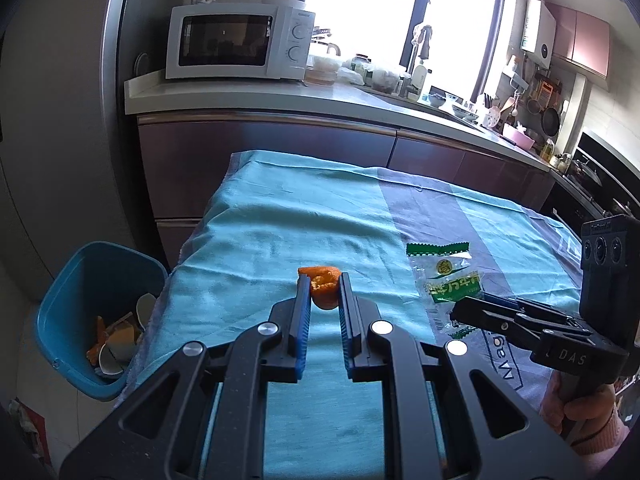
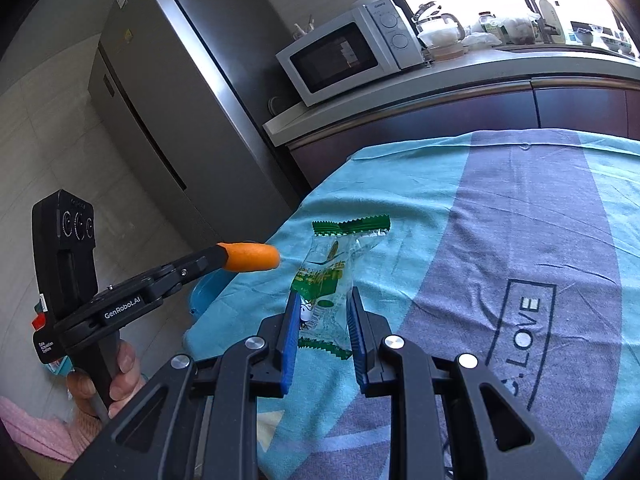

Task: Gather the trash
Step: 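Lift the peel and wrapper and carry both grippers toward the teal bin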

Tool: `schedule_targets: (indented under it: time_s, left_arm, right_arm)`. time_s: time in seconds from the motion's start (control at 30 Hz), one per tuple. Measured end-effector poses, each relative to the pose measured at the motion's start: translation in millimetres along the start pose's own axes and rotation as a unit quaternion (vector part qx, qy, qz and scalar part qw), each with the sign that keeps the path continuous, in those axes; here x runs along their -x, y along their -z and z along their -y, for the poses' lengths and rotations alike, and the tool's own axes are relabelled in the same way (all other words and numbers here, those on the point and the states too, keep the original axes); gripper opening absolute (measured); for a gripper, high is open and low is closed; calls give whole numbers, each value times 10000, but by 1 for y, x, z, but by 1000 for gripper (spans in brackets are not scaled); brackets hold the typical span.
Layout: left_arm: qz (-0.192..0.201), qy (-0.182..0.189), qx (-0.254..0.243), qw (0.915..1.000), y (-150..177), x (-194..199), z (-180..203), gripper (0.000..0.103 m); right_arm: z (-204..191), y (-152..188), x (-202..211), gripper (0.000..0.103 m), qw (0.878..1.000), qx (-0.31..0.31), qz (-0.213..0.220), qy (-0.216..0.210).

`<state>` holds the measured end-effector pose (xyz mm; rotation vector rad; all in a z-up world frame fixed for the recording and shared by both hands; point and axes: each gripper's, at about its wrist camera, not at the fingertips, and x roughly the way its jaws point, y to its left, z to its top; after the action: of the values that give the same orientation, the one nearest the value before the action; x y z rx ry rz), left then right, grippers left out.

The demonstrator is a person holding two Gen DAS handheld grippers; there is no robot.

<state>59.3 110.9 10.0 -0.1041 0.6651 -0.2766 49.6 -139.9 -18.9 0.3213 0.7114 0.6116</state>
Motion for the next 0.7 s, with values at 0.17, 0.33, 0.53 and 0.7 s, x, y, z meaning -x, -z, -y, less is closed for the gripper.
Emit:
schedule_targets:
  time_s: [0.17,0.33,0.53,0.7]
  left_arm:
    - [27,-43,39,10000,0,3,-6,14]
    - [52,-79,78,9999,0,6,-12,14]
    - [93,-160,106,9998,1,9,-18,14]
    - [122,-228,146,9996,0,13,-24,14]
  right_arm:
    - [-6,-1,-7,22,9999,62,-38,-73]
    - [-10,-2,-11,22,9998,112,-75,-126]
    - [-15,-4,-17,22,9996,154,-136,-209]
    - [-20,-6,-23,22,9993,193,-172,-281]
